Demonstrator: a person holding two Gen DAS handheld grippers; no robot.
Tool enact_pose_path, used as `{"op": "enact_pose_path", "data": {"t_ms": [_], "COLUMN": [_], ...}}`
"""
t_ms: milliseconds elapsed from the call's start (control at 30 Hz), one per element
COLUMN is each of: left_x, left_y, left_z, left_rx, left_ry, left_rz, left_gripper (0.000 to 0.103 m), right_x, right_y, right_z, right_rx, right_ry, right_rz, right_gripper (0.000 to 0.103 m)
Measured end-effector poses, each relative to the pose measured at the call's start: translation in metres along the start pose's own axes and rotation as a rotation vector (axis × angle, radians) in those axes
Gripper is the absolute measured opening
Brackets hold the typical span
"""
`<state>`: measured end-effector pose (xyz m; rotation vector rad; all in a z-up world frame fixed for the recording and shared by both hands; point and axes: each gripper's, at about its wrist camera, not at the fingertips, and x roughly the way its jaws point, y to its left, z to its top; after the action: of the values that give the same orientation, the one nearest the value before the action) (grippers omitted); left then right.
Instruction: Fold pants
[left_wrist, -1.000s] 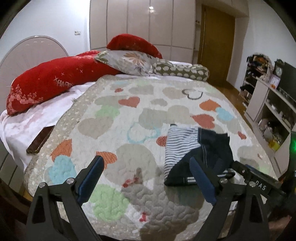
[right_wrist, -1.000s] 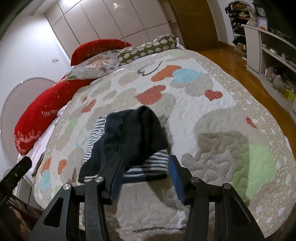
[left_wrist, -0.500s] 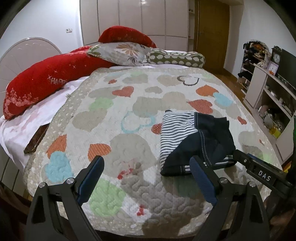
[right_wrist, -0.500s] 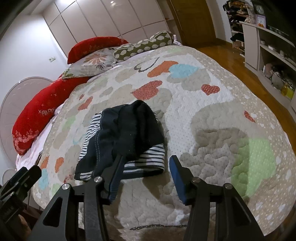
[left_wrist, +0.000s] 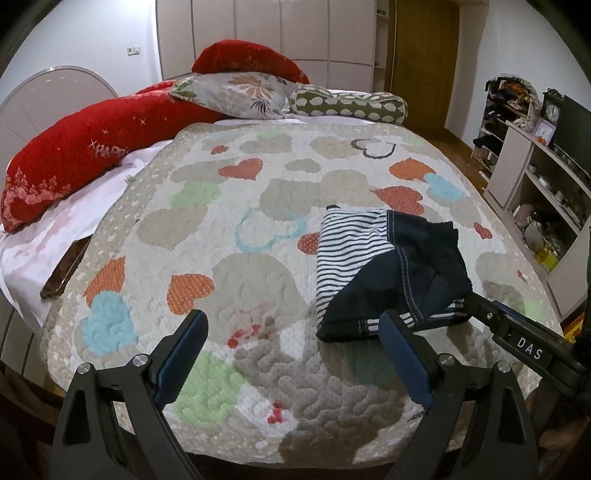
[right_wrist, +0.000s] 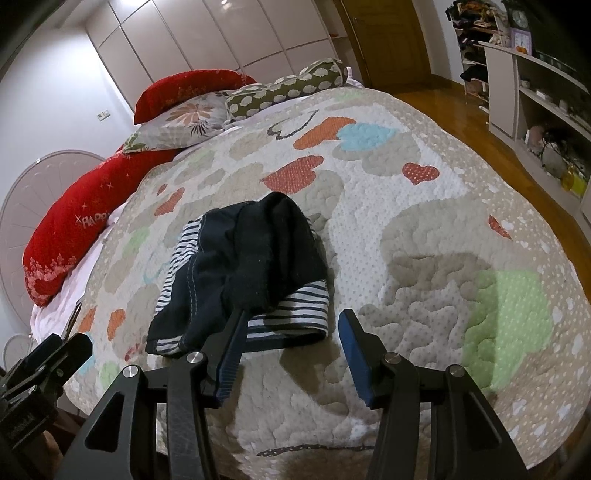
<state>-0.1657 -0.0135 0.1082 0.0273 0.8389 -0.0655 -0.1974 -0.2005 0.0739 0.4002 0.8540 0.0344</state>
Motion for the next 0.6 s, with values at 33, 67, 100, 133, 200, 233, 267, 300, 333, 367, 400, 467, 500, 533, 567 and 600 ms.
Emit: {"op": "enact_pose_path", "data": {"t_ms": [33,67,100,133,200,233,267,300,333,367,400,467,500,533,567,600], "left_x": [0.001,0.002,0.003,0.003,0.005,0.005,0.006,0.008,0.009,0.01,0.012,0.014,0.016,0.017,0.019,0.02], "left_y": [0.0,0.001,0.001,0.001,0.002,0.002,0.002,0.002,0.002,0.003,0.003,0.003,0.003,0.003,0.003,0.003], "left_z": [0.0,0.0,0.0,-0.001,-0.001,-0.001,-0.001,-0.002,-0.002,-0.002,-0.002,-0.003,-0.004,-0.004,-0.005,-0.006], "left_rx": [-0.002,-0.003,-0.005,-0.007,-0.009,-0.01,-0.01,-0.011,-0.012,-0.013,-0.014,-0.015,-0.017,-0.017,-0.017,-0.016], "left_ry": [0.005,0.009,0.013,0.018,0.024,0.028,0.032,0.038,0.043,0.048,0.055,0.068,0.075,0.082,0.087,0.091], "left_rz": [0.001,0.002,0.002,0.003,0.003,0.003,0.003,0.002,0.002,0.002,0.002,0.002,0.003,0.002,0.002,0.001], "left_gripper": [0.093,0.093,0.093,0.093,0.093,0.093,0.093,0.093,0.093,0.093,0.093,0.093,0.093,0.093,0.093,0.093], "right_x": [0.0,0.0,0.001,0.001,0.002,0.002,0.002,0.003,0.003,0.004,0.005,0.006,0.007,0.007,0.007,0.007], "right_y": [0.0,-0.001,-0.001,-0.001,-0.002,-0.003,-0.003,-0.004,-0.004,-0.005,-0.006,-0.007,-0.008,-0.009,-0.01,-0.012], "right_z": [0.0,0.0,0.0,0.0,-0.001,-0.001,-0.001,-0.002,-0.002,-0.002,-0.002,-0.003,-0.003,-0.004,-0.004,-0.004], "right_rx": [0.0,0.002,0.003,0.005,0.011,0.012,0.014,0.016,0.017,0.019,0.02,0.025,0.029,0.032,0.034,0.037], "right_ry": [0.001,0.002,0.003,0.004,0.005,0.006,0.007,0.009,0.011,0.014,0.015,0.018,0.019,0.019,0.019,0.017], "right_rz": [-0.001,-0.002,-0.002,-0.002,-0.002,-0.003,-0.004,-0.004,-0.004,-0.003,-0.004,-0.004,-0.002,-0.001,0.0,0.003], "right_gripper": [0.055,0.055,0.056,0.056,0.056,0.056,0.056,0.056,0.056,0.056,0.056,0.056,0.056,0.056,0.056,0.056]}}
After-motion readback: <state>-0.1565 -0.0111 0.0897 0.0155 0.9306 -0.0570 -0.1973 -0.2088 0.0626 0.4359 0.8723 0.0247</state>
